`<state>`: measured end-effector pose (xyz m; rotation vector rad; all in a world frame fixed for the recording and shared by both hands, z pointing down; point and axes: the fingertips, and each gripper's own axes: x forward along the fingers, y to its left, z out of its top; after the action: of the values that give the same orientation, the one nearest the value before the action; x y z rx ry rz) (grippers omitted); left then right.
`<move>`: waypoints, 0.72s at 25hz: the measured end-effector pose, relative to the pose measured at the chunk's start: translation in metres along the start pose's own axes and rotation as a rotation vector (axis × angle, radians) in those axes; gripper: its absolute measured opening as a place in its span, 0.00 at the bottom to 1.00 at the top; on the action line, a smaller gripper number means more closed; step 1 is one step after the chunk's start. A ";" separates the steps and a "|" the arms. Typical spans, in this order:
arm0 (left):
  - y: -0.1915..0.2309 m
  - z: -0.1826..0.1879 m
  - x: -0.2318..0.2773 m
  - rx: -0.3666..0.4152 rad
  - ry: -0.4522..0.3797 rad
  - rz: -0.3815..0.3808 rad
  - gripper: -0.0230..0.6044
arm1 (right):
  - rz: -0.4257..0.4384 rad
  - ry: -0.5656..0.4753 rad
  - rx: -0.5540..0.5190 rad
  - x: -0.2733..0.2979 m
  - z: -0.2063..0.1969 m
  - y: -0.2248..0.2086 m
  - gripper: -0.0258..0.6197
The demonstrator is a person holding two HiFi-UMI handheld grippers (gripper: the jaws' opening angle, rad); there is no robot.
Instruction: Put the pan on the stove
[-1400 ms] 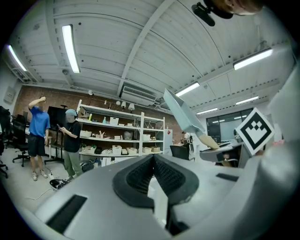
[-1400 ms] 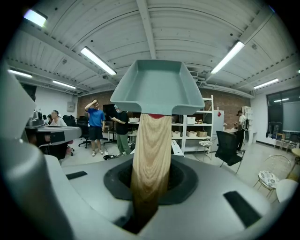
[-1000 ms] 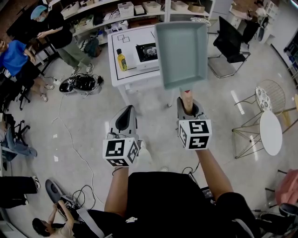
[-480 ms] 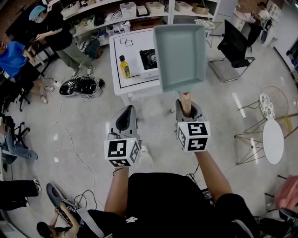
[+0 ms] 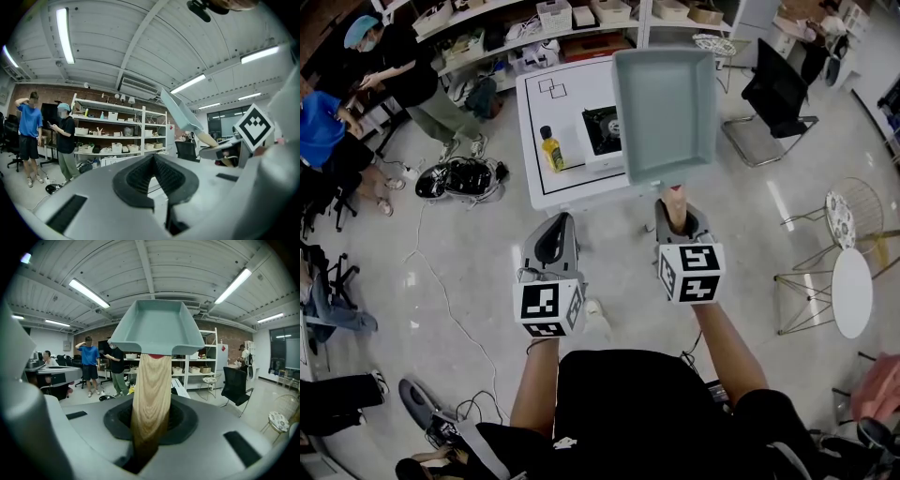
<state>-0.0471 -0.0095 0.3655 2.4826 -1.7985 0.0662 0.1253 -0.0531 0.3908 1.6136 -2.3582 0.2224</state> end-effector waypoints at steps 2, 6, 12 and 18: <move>0.008 0.001 0.012 -0.001 0.004 -0.007 0.05 | -0.004 0.009 0.006 0.014 0.003 -0.001 0.12; 0.028 0.000 0.036 -0.004 0.015 -0.019 0.05 | -0.012 0.023 0.012 0.043 0.008 0.000 0.12; 0.056 0.000 0.068 -0.010 0.025 -0.039 0.05 | -0.025 0.041 0.012 0.080 0.018 0.004 0.12; 0.080 -0.001 0.099 -0.015 0.036 -0.067 0.05 | -0.042 0.064 0.014 0.112 0.024 0.006 0.12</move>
<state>-0.0920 -0.1276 0.3767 2.5115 -1.6948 0.0925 0.0779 -0.1573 0.4030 1.6356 -2.2783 0.2784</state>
